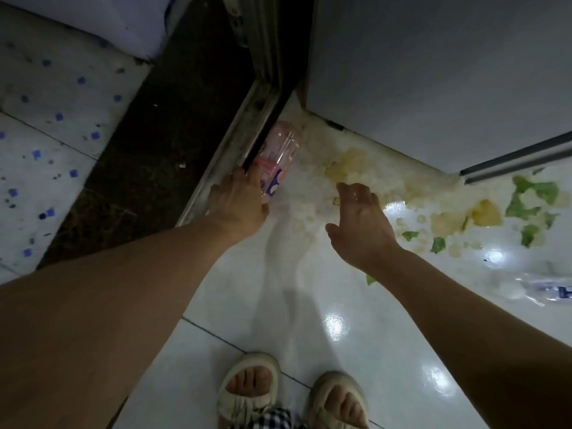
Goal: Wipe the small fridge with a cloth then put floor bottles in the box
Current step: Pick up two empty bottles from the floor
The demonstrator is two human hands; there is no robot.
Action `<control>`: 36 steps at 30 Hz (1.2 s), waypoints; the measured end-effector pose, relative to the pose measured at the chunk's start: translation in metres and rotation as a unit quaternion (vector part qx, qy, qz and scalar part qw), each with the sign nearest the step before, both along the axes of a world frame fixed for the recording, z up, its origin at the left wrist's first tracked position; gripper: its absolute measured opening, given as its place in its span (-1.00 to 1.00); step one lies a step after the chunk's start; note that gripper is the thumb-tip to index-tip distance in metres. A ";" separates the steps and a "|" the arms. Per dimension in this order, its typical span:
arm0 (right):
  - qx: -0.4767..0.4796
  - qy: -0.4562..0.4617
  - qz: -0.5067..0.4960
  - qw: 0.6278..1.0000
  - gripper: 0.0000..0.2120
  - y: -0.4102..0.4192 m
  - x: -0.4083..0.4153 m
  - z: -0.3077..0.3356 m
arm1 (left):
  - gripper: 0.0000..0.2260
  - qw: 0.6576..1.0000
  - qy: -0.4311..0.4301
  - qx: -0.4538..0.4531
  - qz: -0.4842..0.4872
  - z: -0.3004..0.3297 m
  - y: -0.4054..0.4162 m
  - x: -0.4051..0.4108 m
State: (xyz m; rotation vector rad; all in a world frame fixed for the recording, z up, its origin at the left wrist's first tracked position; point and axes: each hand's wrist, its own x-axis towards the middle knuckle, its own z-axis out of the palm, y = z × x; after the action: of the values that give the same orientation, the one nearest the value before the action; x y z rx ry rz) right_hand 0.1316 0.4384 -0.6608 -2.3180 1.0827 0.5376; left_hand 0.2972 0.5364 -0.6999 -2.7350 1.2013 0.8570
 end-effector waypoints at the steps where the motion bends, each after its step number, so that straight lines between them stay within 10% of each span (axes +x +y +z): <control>1: -0.002 -0.003 -0.001 1.000 -0.37 0.000 -0.001 -0.011 | -0.36 1.000 0.000 -0.004 0.009 -0.013 -0.003 0.001; 11: 0.010 -0.018 -0.014 1.000 -0.34 0.005 -0.017 -0.046 | -0.20 0.996 -0.001 0.005 0.086 -0.065 -0.021 -0.014; 36: 0.000 0.114 -0.277 0.954 -0.40 -0.029 -0.294 0.117 | -0.38 0.973 0.170 0.094 -0.125 0.145 -0.064 -0.225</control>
State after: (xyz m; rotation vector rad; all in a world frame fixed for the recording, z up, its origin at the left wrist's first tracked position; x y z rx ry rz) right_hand -0.1619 0.4098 -0.5436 -1.8534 1.7571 0.5834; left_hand 0.0726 0.4722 -0.5547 -2.2883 1.3953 1.3631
